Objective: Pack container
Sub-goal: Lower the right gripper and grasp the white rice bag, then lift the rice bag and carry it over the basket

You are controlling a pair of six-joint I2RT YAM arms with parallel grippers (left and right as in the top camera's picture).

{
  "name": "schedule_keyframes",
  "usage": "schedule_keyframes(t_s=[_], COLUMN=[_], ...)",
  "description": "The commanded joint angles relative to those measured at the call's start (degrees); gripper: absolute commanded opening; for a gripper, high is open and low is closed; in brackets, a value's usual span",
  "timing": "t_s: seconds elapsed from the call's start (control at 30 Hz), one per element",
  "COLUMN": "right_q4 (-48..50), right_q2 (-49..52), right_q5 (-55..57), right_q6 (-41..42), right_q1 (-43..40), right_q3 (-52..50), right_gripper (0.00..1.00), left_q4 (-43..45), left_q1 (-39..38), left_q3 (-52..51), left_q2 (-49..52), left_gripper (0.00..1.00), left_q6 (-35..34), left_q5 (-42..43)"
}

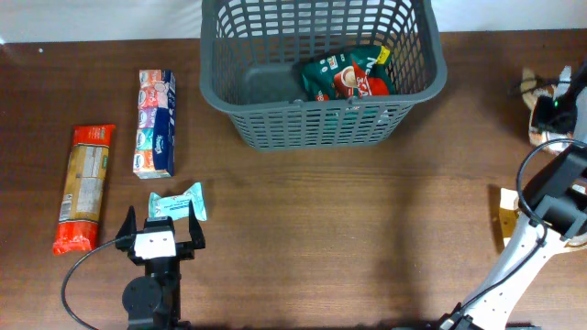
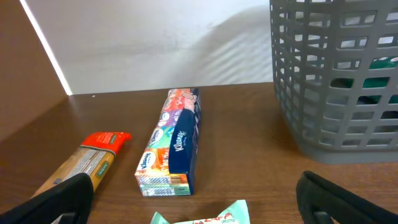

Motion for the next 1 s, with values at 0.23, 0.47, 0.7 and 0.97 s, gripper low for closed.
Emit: schedule_keyframes(t_s=[0.23, 0.47, 0.7, 0.97], right_q4=[-11.4, -13.8, -9.0, -2.3], right_q2=[-1.2, -9.4, -14.1, -14.2], right_q5=[-13.4, -20.5, -34.4, -39.6], right_q6=[5.4, 5.7, 7.2, 10.3], right_q1=[2.8, 6.6, 16.0, 30.5], right_q3=[38.9, 42.4, 42.4, 42.4], right_gripper=[0.04, 0.04, 0.04, 0.04], left_q4=[-0.1, -0.1, -0.1, -0.1], left_q1=[0.1, 0.1, 0.1, 0.1], left_q3=[-0.2, -0.2, -0.2, -0.2], left_q2=[-0.3, -0.3, -0.3, -0.3], left_gripper=[0.99, 0.99, 0.99, 0.99], left_q6=[-0.5, -0.5, -0.5, -0.5], left_q5=[0.4, 0.4, 0.4, 0.4])
